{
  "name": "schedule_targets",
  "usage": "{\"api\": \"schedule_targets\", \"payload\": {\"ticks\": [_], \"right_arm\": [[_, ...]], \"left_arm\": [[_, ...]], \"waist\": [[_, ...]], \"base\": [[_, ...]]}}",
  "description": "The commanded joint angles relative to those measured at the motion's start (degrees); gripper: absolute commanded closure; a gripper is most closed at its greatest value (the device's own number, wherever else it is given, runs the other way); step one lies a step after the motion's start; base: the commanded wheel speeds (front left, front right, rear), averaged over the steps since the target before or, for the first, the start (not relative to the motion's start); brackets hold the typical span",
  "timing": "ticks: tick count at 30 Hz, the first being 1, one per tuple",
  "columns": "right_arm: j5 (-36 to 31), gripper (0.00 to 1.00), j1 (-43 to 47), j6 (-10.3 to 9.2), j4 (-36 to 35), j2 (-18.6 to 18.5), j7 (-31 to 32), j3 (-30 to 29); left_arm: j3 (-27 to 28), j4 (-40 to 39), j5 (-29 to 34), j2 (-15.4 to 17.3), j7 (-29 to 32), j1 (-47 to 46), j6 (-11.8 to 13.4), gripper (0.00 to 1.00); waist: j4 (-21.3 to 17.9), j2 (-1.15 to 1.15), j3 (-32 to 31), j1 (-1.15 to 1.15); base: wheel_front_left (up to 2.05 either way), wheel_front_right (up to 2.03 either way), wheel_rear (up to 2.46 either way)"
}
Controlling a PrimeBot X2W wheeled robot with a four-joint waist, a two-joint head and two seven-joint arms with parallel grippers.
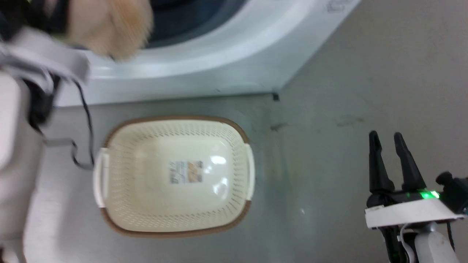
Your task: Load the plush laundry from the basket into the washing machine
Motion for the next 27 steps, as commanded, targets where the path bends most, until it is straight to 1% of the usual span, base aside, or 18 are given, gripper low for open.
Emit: {"api": "schedule_targets", "payload": {"ticks": [1,2,3,9,14,20,25,27], "right_arm": [[1.1,0.00,-1.5,0.05,-0.4,-0.1,-0.2,0.7],[1.1,0.00,-1.5,0.05,-0.4,-0.1,-0.2,0.7],[1.5,0.00,-1.8,0.05,-0.5,-0.1,-0.2,1.0],[3.4,0.00,-2.5,0.05,-1.1,-0.1,-0.2,2.4],[4.3,0.00,-2.9,0.05,-1.7,-0.1,-0.2,3.3],[6.5,0.00,-3.7,0.05,-1.7,-0.1,-0.2,4.3],[7.4,0.00,-4.1,0.05,-1.9,-0.1,-0.2,4.4],[7.4,0.00,-4.2,0.05,-1.6,-0.1,-0.2,4.1]], "left_arm": [[-0.5,2.3,-0.6,0.9,1.5,-5.9,-0.6,1.00],[-0.5,2.3,-0.6,0.9,1.5,-5.9,-0.6,1.00],[-1.0,3.7,-0.6,1.3,2.3,-8.3,-0.7,1.00],[-1.5,14.5,-3.7,1.4,5.5,-20.7,-1.1,1.00],[-3.6,22.5,-3.2,1.6,6.6,-28.7,-1.1,1.00],[-5.3,31.2,-2.5,2.8,6.6,-35.4,-1.2,1.00],[-8.6,34.8,-2.7,2.7,5.3,-37.6,-1.2,1.00],[-9.8,35.8,-3.1,2.9,4.2,-37.7,-1.2,0.00]], "waist": [[-5.0,0.00,5.9,-0.02],[-5.0,0.00,5.9,-0.02],[-5.5,0.00,6.5,-0.02],[-7.9,0.00,9.7,-0.02],[-8.7,0.00,12.3,-0.02],[-9.7,0.00,14.1,-0.02],[-9.7,0.00,14.6,-0.02],[-9.4,0.00,14.3,-0.02]], "base": [[0.00,0.00,0.00],[0.00,0.00,0.00],[0.00,0.00,0.00],[0.00,0.00,0.00],[0.00,0.00,0.00],[0.00,0.00,0.00],[0.00,0.00,0.00],[0.00,0.00,0.00]]}}
